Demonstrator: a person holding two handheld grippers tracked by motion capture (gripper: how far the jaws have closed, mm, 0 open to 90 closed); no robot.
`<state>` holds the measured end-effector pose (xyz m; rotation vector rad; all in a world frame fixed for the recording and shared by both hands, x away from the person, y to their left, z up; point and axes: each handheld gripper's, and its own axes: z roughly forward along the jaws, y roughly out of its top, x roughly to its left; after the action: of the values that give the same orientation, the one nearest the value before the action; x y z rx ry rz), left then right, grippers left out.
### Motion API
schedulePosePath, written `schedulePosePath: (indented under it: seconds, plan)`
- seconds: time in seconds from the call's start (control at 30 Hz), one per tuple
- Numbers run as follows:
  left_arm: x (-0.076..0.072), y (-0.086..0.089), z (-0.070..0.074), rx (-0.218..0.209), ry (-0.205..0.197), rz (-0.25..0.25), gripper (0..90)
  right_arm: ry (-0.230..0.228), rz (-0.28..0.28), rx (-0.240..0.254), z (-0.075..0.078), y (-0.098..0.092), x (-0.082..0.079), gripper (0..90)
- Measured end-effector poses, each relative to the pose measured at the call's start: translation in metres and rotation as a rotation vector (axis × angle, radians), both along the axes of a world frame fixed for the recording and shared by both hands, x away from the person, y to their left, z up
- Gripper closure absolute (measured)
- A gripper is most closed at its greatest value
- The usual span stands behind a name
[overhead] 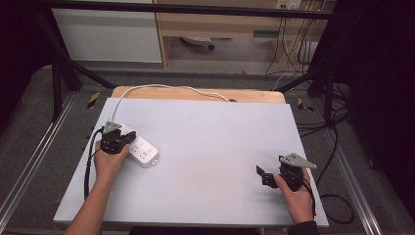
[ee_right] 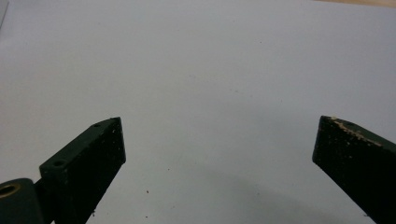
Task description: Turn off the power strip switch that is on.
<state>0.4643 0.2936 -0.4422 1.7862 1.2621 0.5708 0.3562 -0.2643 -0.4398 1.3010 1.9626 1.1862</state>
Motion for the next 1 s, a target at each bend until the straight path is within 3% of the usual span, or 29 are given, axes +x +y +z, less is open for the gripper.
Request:
schedulePosePath:
  seconds: [0.33, 0.6, 1.0]
  plan:
    - [0.0004, 0.005, -0.002, -0.025, -0.01, 0.023, 90.0, 0.003, 0.002, 0.0, -0.0004, 0.0006, 0.0003, 3.0]
    - [-0.0016, 0.0048, -0.0019, -0.011, -0.015, 0.02, 90.0, 0.002, 0.001, 0.001, -0.0003, 0.0006, 0.0001, 3.0]
    - [-0.0025, 0.0056, -0.0029, -0.021, -0.02, 0.023, 90.0, 0.003, 0.001, 0.003, -0.0008, 0.0005, 0.0004, 3.0]
